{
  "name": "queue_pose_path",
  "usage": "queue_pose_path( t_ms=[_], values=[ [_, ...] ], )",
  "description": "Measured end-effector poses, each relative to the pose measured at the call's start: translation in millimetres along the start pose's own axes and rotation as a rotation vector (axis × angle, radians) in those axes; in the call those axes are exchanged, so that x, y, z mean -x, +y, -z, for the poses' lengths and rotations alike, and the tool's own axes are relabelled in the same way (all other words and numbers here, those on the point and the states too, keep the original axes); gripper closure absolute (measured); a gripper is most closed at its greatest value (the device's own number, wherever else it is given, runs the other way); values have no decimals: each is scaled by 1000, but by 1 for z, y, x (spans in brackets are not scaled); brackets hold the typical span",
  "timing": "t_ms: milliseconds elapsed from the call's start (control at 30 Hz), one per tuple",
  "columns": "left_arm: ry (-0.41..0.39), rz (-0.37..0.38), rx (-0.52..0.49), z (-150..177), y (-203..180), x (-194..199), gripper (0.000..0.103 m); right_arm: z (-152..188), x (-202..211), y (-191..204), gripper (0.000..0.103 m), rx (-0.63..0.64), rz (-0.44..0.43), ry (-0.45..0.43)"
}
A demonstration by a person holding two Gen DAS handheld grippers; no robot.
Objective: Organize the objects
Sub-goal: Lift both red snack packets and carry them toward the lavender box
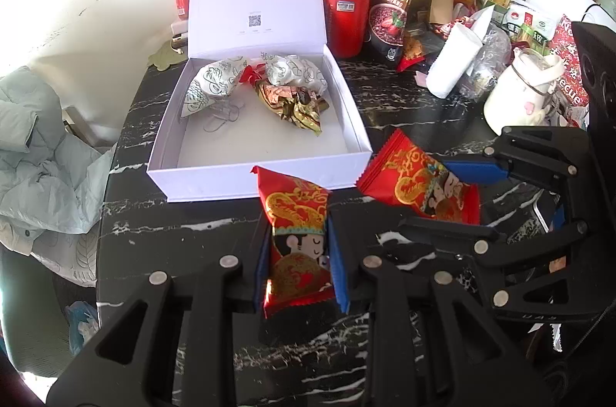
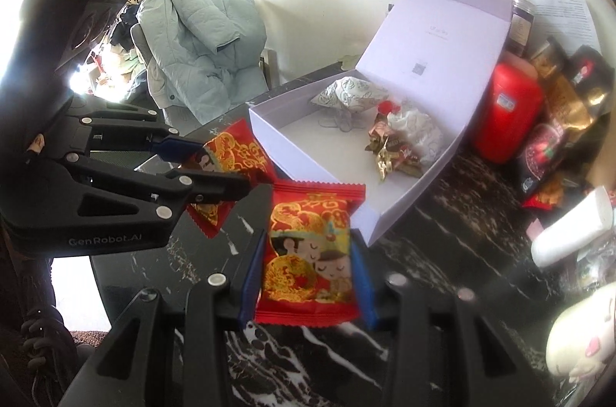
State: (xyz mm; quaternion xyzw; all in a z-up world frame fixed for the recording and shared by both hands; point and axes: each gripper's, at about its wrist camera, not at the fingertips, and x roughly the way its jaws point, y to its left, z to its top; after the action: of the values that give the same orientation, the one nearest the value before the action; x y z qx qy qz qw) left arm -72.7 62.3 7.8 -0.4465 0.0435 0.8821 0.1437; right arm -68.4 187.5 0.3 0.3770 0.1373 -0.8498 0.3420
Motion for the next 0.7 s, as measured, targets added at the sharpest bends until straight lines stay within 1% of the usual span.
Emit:
queue_pose_path(
  t_ms=[400, 700],
  values=[
    [21, 15, 7, -36, 26, -37, 78, -33, -37, -29, 61, 3, -15, 17],
    [28, 18, -8, -61, 43, -62, 78, -54, -67, -48, 61, 1, -37, 30]
  ],
)
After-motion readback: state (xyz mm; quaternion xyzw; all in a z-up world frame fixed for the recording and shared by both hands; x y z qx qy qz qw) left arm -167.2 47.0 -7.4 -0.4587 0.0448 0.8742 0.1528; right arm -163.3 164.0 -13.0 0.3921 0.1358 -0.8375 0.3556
